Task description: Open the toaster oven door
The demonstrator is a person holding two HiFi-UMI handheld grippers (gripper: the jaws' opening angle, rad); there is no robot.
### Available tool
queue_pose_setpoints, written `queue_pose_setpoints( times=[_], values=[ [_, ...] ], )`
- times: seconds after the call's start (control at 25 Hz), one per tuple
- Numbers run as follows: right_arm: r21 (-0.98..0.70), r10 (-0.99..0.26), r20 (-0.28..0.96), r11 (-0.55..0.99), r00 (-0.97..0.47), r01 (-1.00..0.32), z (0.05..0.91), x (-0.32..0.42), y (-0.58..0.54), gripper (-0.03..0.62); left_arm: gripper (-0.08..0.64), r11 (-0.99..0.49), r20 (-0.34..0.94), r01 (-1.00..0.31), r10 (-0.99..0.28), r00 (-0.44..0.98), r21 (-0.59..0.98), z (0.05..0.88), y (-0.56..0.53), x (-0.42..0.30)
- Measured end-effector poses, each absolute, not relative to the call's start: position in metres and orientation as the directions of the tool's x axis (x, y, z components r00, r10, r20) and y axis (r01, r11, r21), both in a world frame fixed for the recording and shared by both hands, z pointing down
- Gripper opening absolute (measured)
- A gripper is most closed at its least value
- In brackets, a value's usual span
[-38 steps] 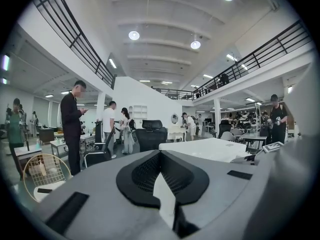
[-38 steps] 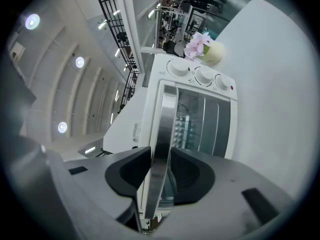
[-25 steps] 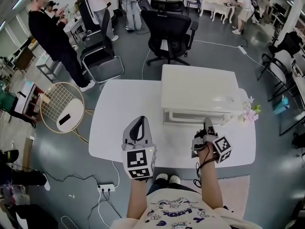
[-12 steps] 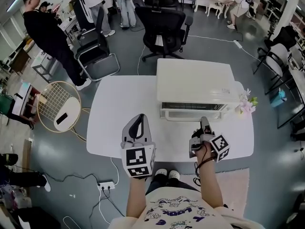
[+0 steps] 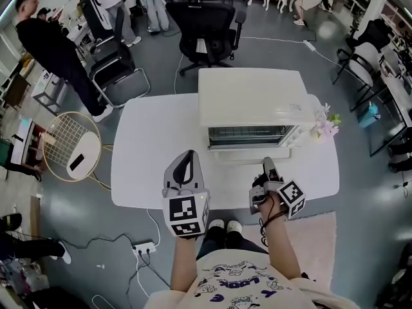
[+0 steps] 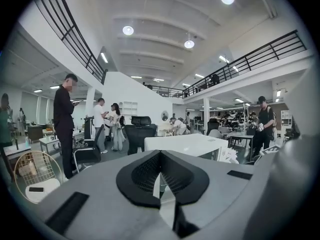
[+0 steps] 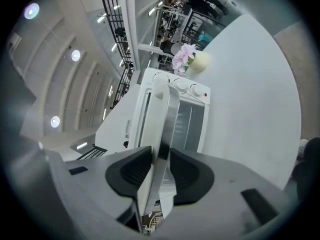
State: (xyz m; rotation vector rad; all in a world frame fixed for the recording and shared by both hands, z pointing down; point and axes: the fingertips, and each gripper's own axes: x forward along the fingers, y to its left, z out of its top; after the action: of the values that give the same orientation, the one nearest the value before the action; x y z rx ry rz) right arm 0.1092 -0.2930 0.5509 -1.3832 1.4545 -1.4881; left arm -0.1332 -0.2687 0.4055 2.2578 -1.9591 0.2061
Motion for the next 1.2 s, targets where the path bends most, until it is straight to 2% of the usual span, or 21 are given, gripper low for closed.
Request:
queue_pose_setpoints(
  times=[1.2],
  values=[
    [-0.906,-0.888,0.386,-0.313,-0.252,-0.284,0.613,0.117,-0.229,0.086,0.005,-0.238,0.289,-0.969,-0.925,0.245,0.061,0.460,-0.265,-0.089]
  ],
)
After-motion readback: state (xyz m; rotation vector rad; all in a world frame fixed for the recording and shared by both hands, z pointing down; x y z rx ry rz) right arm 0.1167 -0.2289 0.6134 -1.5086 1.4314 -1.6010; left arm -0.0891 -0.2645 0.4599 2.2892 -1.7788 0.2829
